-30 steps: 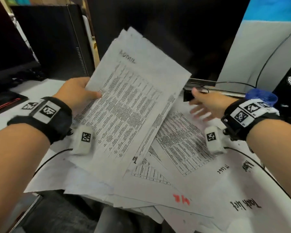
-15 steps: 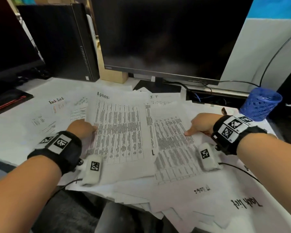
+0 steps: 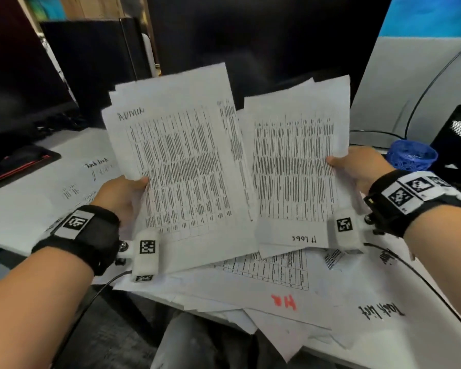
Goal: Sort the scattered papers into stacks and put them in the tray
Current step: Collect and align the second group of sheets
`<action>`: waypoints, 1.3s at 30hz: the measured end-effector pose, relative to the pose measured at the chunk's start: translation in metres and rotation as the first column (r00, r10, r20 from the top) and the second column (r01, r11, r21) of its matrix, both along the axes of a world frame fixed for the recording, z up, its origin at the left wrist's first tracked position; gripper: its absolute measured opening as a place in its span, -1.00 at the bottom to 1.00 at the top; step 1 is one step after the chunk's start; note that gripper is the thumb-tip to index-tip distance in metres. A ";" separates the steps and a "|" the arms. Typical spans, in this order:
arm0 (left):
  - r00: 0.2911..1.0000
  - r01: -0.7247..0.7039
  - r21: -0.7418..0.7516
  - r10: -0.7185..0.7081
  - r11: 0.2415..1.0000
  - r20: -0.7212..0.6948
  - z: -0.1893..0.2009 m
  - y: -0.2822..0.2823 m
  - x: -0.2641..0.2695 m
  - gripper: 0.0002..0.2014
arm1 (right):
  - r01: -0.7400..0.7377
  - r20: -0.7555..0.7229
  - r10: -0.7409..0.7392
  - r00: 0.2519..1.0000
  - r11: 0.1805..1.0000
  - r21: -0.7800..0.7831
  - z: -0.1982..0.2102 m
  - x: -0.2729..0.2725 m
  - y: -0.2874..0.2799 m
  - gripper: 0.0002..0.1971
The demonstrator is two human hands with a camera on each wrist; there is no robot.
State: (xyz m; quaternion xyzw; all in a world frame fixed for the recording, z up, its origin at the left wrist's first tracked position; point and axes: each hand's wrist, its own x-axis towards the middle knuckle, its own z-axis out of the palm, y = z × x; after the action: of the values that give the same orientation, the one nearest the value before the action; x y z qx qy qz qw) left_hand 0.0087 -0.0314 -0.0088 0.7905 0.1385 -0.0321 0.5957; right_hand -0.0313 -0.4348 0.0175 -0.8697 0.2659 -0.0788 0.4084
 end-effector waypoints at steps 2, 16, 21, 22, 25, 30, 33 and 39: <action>1.000 -0.027 -0.112 0.027 0.993 0.001 0.010 -0.011 -0.003 -0.69 | 0.012 0.102 -0.017 0.995 0.999 0.049 0.014 -0.002 0.003 -0.63; 0.955 0.089 -0.263 -0.007 0.961 0.296 0.059 -0.104 -0.020 -0.66 | -0.220 0.447 0.014 0.894 0.884 0.413 0.046 -0.036 0.076 -0.61; 0.876 0.027 -0.134 0.041 0.991 0.481 0.066 -0.110 -0.030 -0.64 | -0.264 0.576 0.143 0.805 0.955 0.132 0.037 -0.037 0.081 -0.68; 0.857 0.022 -0.120 0.043 0.993 0.513 0.067 -0.109 -0.031 -0.61 | -0.261 0.608 0.127 0.784 0.956 0.136 0.038 -0.038 0.078 -0.67; 0.819 0.045 -0.117 0.031 0.992 0.573 0.069 -0.104 -0.037 -0.60 | -0.281 0.664 0.096 0.742 0.943 0.177 0.039 -0.042 0.073 -0.68; 0.827 0.163 -0.073 -0.096 0.984 0.554 0.056 -0.112 -0.053 -0.59 | -0.312 0.678 0.023 0.735 0.898 0.309 0.039 -0.055 0.077 -0.84; 0.819 0.156 -0.056 -0.098 0.986 0.566 0.055 -0.124 -0.055 -0.63 | -0.241 0.746 -0.098 0.659 0.912 0.333 0.054 -0.053 0.086 -0.71; 0.804 0.089 -0.054 -0.040 0.995 0.593 0.059 -0.134 -0.056 -0.70 | -0.294 0.866 -0.078 0.494 0.922 0.251 0.070 -0.049 0.096 -0.59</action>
State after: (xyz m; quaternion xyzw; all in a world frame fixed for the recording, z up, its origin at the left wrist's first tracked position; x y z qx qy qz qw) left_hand -0.0477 -0.1656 0.0504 0.7413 -0.0819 0.1898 0.6386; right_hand -0.0800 -0.3385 0.0877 -0.6353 -0.0203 -0.4246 0.6447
